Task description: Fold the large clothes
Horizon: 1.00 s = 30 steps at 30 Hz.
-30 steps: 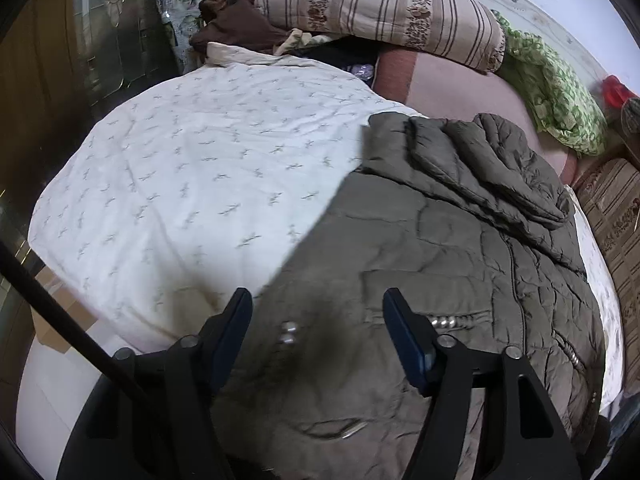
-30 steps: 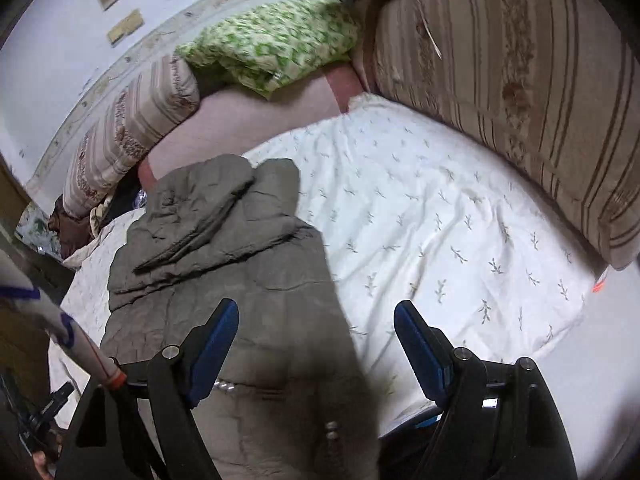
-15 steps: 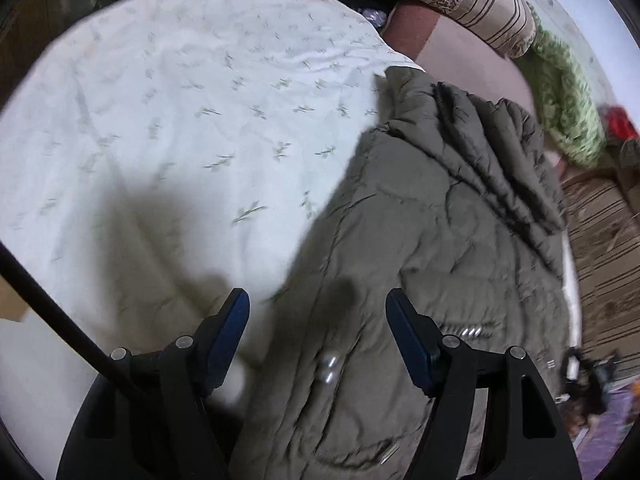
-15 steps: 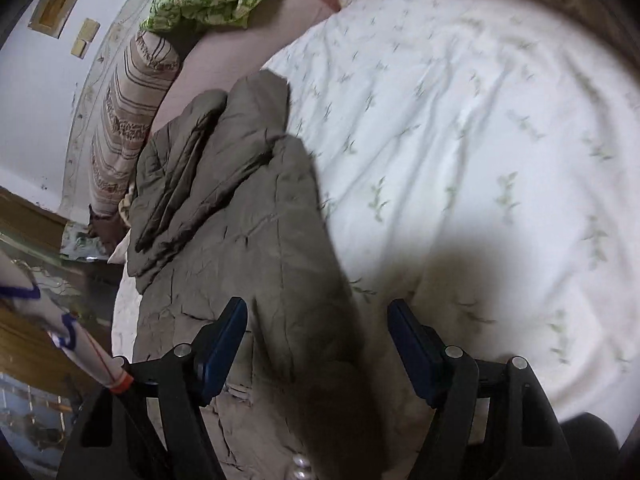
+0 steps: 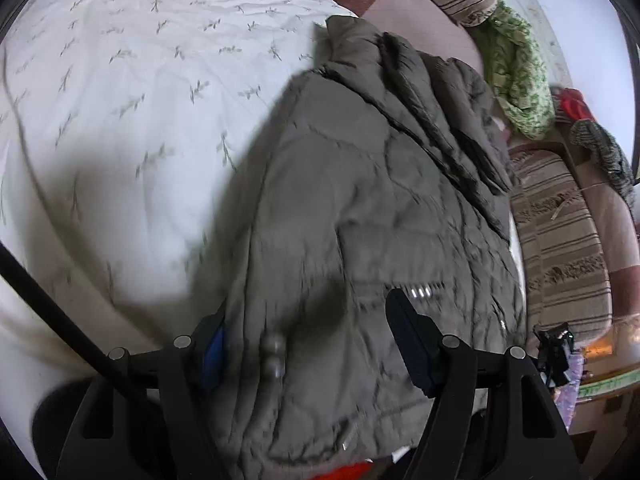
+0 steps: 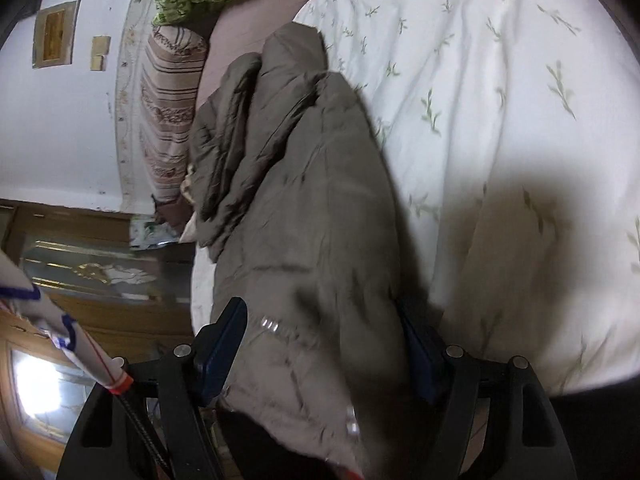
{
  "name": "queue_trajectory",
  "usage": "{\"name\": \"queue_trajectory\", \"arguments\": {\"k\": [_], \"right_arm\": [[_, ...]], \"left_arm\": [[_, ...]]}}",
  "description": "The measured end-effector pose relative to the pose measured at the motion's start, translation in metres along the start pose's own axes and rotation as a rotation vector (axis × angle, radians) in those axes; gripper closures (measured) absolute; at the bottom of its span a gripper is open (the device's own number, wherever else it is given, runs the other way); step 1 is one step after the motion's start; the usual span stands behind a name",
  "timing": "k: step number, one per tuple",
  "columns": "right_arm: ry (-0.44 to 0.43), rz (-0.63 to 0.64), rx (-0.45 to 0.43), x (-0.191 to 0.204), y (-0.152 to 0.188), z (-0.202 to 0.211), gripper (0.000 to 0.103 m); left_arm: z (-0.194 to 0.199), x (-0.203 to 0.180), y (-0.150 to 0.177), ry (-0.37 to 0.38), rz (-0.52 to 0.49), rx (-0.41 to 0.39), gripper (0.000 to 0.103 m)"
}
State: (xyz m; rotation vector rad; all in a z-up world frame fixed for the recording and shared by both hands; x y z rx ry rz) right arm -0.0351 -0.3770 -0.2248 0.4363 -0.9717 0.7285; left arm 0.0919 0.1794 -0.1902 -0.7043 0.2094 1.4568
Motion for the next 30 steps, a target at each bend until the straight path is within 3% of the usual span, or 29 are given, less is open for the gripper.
{"name": "queue_trajectory", "arguments": {"k": [8,14,19,24,30], "right_arm": [[0.069,0.06,0.043,-0.001,0.043,0.012,0.025],[0.155,0.108,0.058,0.002,0.074,0.012,0.032],[0.203,0.141,0.063,0.006,0.093,0.009,0.034],[0.26,0.198,0.078,0.007,0.112,0.006,0.043],[0.282,0.205,0.076,0.003,0.12,0.006,0.049]], "left_arm": [[0.013,0.01,0.031,0.064,-0.003,-0.02,0.033],[0.004,0.011,0.054,0.132,-0.023,0.04,0.033],[0.004,-0.001,0.067,0.099,-0.079,0.027,0.033],[0.007,-0.005,0.074,0.08,-0.074,0.011,0.033],[0.008,-0.017,0.082,-0.009,-0.098,-0.015,0.045]]}}
Point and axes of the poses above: each gripper's, at about its wrist camera, not at the fingertips, and z roughly against the way its jaws point, x to its left, y to its underside, the point moved 2 cm from there along -z, roughly the way its jaws point, and after that the axes turned 5 degrees about -z, right-handed, at the moved point
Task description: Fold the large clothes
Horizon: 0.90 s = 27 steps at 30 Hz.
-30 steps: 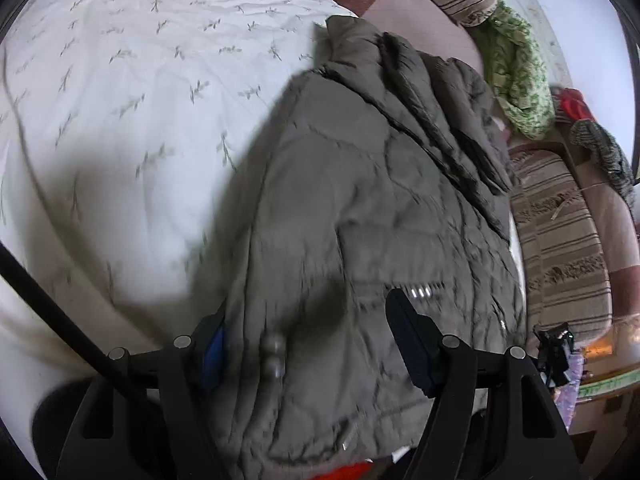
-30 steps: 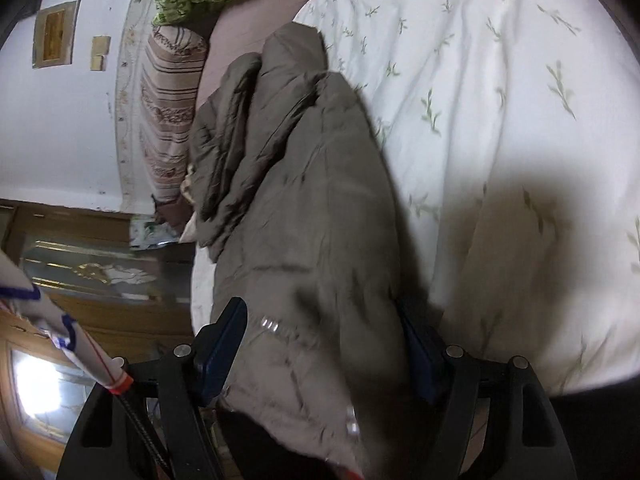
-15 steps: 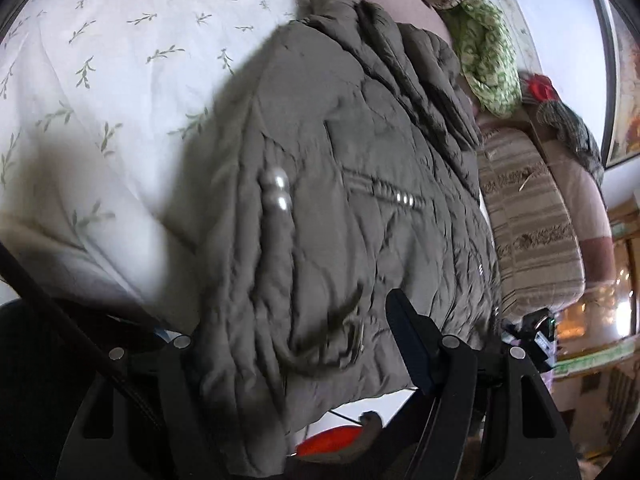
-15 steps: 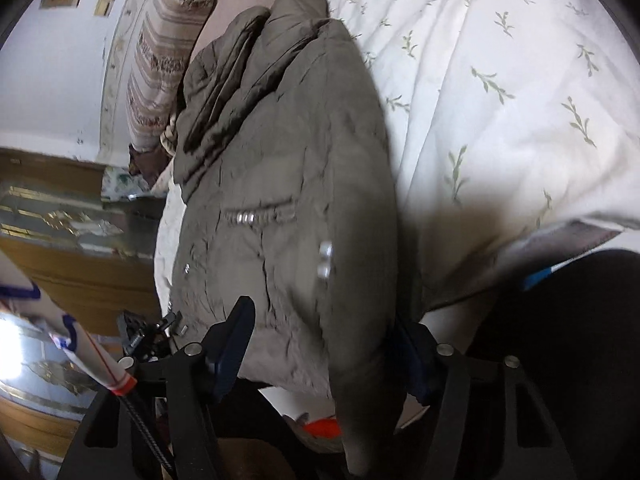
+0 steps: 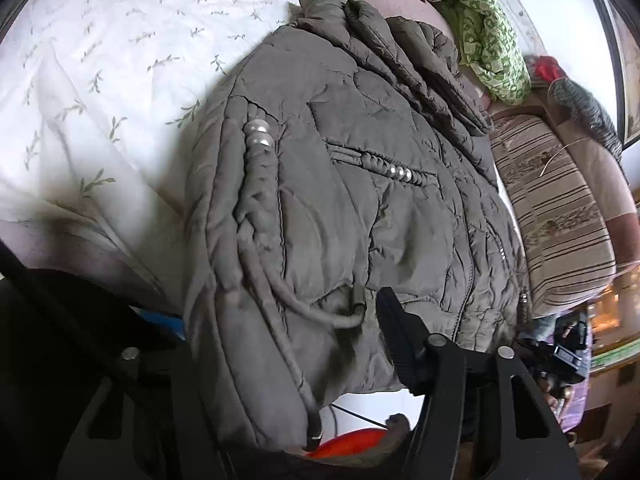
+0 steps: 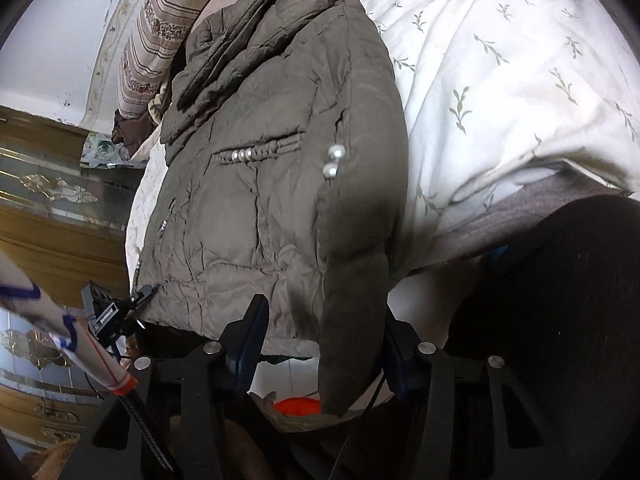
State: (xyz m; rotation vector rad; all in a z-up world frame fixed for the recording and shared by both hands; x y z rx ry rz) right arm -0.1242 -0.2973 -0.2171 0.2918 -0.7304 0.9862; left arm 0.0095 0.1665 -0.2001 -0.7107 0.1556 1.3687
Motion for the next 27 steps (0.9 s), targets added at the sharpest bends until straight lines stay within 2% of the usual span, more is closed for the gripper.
{"name": "queue_trajectory", "arguments": {"k": [4,7,9,11,18,27], "right_arm": [[0.048,0.004,0.002,0.002,0.001,-0.006,0.057],[0.083,-0.03,0.005,0.004,-0.002,-0.01,0.077],[0.104,-0.032,-0.005,0.004,-0.002,-0.006,0.083],[0.099,-0.019,-0.026,0.008,-0.001,0.002,0.085],[0.048,0.046,-0.101,0.039,-0.003,0.037,0.087],[-0.029,0.159,-0.236,0.093,-0.031,0.085,0.087]], "left_arm": [[0.001,-0.007,0.001,-0.057,-0.014,-0.007,0.047],[0.001,-0.011,0.002,-0.15,-0.036,-0.001,0.07],[0.007,-0.014,0.001,-0.159,-0.037,-0.009,0.078],[0.018,-0.02,-0.004,-0.147,-0.032,-0.031,0.082],[0.054,-0.043,-0.025,-0.137,-0.041,-0.141,0.084],[0.086,-0.071,-0.065,-0.083,-0.068,-0.258,0.084]]}}
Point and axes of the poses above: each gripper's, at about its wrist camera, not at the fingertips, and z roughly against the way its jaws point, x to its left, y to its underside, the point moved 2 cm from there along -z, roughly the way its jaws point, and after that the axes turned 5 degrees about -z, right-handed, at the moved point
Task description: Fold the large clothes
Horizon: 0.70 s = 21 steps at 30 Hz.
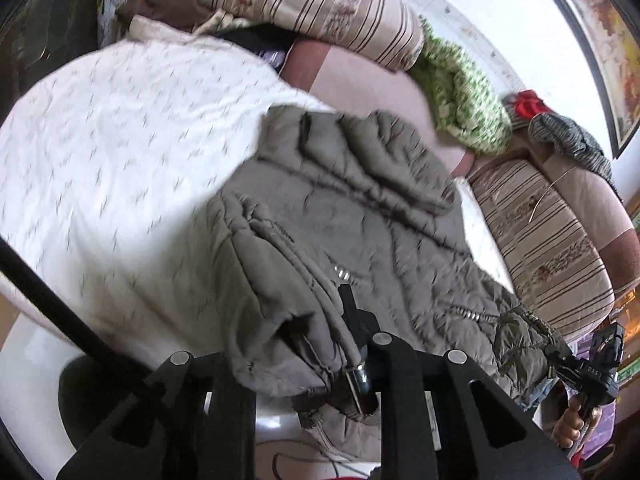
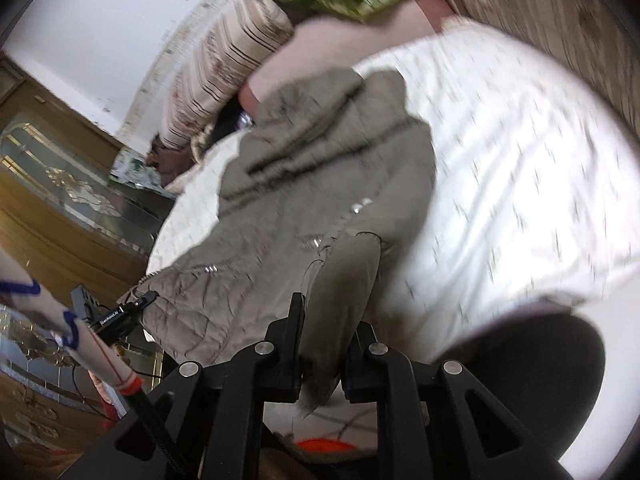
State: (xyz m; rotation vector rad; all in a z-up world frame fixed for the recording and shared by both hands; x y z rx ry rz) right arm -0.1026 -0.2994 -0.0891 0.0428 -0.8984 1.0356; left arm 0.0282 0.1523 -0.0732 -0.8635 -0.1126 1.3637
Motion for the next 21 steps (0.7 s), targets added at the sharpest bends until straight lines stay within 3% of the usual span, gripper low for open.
{"name": "queue_trajectory", "arguments": {"k": [14,21], "right_arm": [[-0.025,0.08,-0.115,0.047,-0.075,-0.001,0.087],[-0.023,0.093,-0.17,0.068,-0.134,-0.007,0.087]], "left_arm": [[-0.001,-0.031,-0.077,-0.027,-0.055,-0.1,0.084],[-0.024,-0.036,-0.133,-0.079,-0.057,-0.118,0.084]]}}
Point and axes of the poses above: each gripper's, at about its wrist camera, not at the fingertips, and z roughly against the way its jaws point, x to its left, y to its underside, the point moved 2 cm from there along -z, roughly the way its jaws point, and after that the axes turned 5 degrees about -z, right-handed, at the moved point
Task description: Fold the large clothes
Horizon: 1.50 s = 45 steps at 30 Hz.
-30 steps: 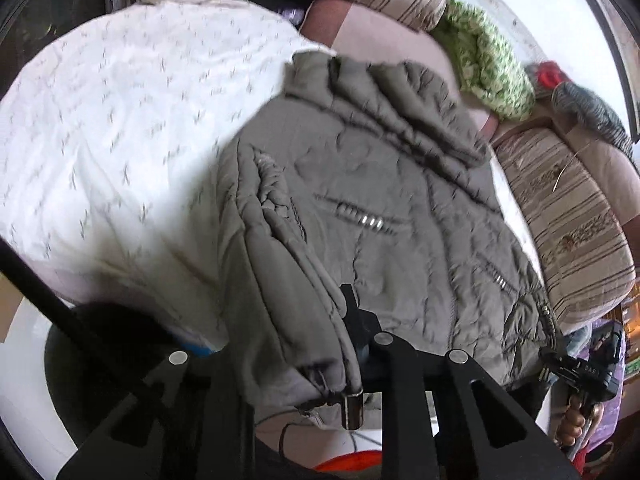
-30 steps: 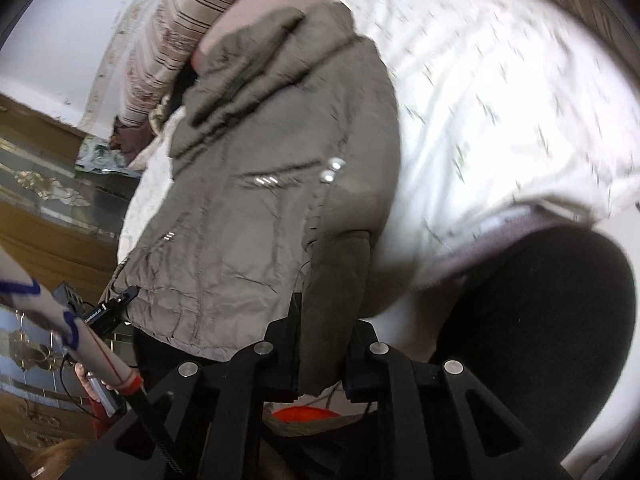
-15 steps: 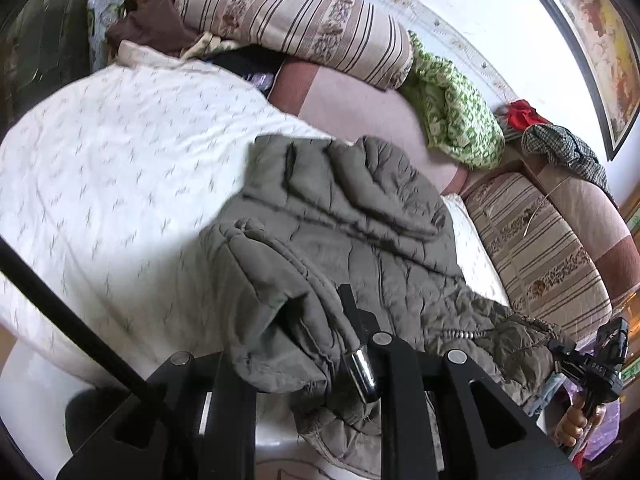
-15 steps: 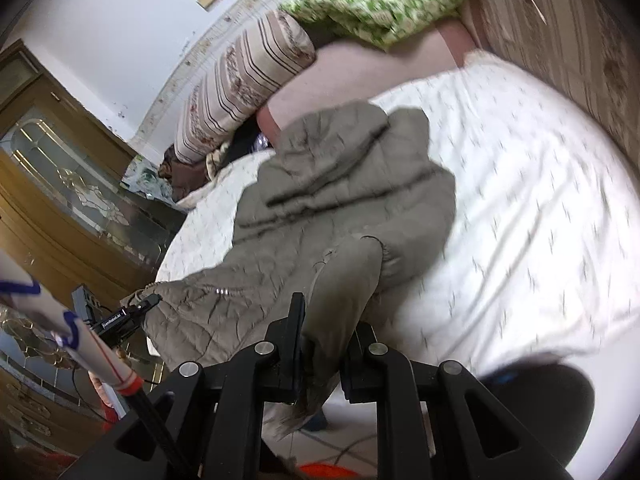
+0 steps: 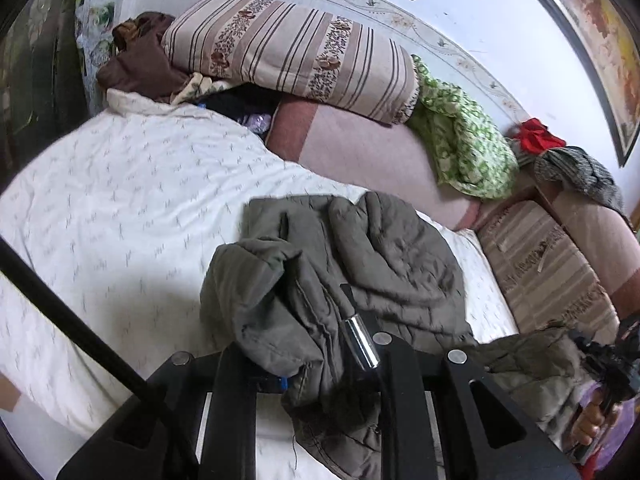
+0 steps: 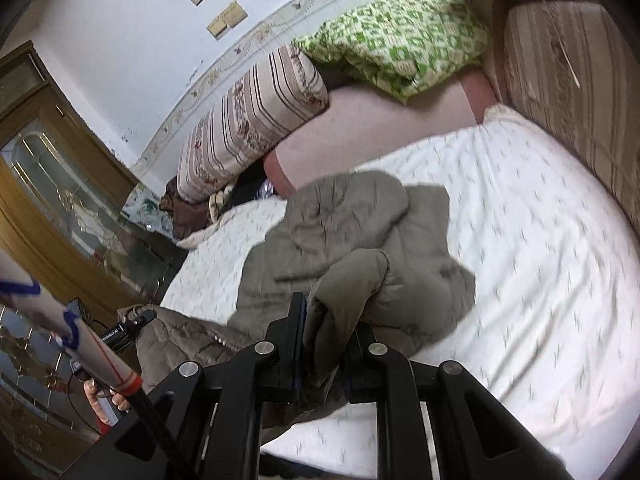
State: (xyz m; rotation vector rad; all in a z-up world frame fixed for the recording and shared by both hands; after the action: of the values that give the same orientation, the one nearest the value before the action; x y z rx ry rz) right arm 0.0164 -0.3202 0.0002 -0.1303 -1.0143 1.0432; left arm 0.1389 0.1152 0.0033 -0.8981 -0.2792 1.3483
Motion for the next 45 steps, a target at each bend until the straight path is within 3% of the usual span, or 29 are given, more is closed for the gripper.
{"name": "queue_trajectory", "arguments": {"k": [11,21,28,33,35,37,38,39,40,42,45], "right_arm": [[0.053,-0.057,-0.038,-0.008,-0.102,-0.072,0.087],[0.181,-0.21,-0.014,-0.071,-0.201,-0.18,0.087],[0.294,-0.22,0.045,-0.109,-0.228,-0.262,0.087],[0.345,-0.24,0.066,-0.123,-0.222,-0.297,0.086],[0.343,-0.256,0.048,-0.125,-0.221,-0.297,0.084],[0.324,-0.259,0.024,-0.122,-0.22,-0.29,0.076],[0.31,-0.257,0.014,-0.12,-0.22,-0.286,0.057],[0.294,-0.252,-0.006,-0.117,-0.221,-0.279,0.021],[0.305,-0.237,-0.049,-0.111,-0.222,-0.27,0.011],[0.346,-0.205,-0.128,-0.1,-0.224,-0.255,0.007],[0.351,-0.152,-0.114,-0.081,-0.223,-0.244,0.008]], "left_arm": [[-0.081,-0.016,-0.102,-0.113,-0.053,0.016,0.084],[-0.219,-0.013,-0.183,-0.266,-0.044,0.101,0.084],[-0.311,0.009,-0.183,-0.38,-0.049,0.196,0.081],[-0.328,0.026,-0.174,-0.334,0.022,0.21,0.078],[-0.318,0.025,-0.175,-0.299,0.021,0.19,0.071],[-0.303,0.023,-0.177,-0.253,0.029,0.156,0.064],[-0.294,0.023,-0.178,-0.219,0.041,0.138,0.057],[-0.285,0.023,-0.181,-0.193,0.053,0.117,0.054],[-0.277,0.021,-0.183,-0.187,0.057,0.097,0.047],[-0.256,0.015,-0.187,-0.184,0.034,0.054,0.044],[-0.228,0.001,-0.187,-0.189,-0.024,0.031,0.044]]}}
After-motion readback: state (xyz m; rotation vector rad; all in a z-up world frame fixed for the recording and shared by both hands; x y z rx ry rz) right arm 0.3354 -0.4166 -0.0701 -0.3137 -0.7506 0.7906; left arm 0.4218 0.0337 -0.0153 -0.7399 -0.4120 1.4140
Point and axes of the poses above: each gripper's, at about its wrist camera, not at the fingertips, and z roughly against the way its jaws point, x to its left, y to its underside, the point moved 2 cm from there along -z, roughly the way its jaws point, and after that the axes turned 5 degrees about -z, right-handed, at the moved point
